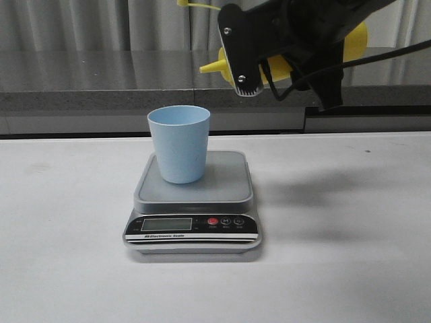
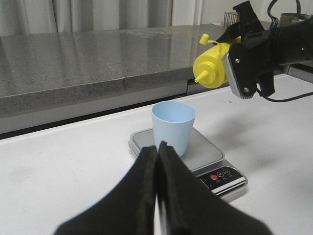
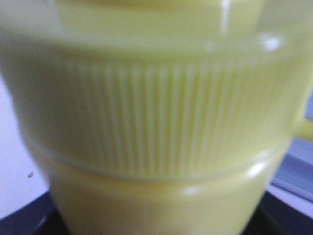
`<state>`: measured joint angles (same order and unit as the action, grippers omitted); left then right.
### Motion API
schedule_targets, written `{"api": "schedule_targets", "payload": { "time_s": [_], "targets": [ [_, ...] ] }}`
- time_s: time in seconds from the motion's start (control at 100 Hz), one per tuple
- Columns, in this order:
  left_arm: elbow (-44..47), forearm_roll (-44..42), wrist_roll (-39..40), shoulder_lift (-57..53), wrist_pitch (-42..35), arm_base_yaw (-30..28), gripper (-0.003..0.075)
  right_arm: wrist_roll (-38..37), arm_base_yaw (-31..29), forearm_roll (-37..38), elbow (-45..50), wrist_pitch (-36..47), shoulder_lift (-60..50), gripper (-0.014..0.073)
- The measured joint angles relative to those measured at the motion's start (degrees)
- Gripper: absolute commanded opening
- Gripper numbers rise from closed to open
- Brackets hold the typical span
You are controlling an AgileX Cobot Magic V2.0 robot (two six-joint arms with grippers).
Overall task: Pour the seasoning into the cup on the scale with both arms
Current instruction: 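Lift the yellow bottle and tilt its nozzle down toward the blue cup, then turn the yellow bottle upright and lower it back to its spot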
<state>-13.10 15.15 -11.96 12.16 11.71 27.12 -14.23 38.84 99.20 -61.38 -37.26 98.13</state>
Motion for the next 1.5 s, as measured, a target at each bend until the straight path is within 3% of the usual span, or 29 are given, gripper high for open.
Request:
{"api": "schedule_targets", "payload": {
  "time_s": [0.6, 0.8, 1.05, 1.5],
  "targets": [
    [0.00, 0.00, 0.00, 0.00, 0.00, 0.00, -0.0020, -0.02, 1.03, 0.66, -0.35, -3.75, 5.01, -0.0060],
    [0.00, 0.00, 0.00, 0.00, 0.00, 0.00, -0.0020, -11.63, 1.03, -5.63, -1.12, -2.91, 3.26, -0.0060],
    [0.00, 0.00, 0.00, 0.00, 0.00, 0.00, -0.0020, -26.45, -2.70, -15.95, -1.15, 10.28, -5.75, -0.0060],
    [0.00, 0.00, 0.00, 0.00, 0.00, 0.00, -0.0020, -25.74, -18.55, -42.61, 1.48, 35.31, -11.83, -0.0060]
  ]
}}
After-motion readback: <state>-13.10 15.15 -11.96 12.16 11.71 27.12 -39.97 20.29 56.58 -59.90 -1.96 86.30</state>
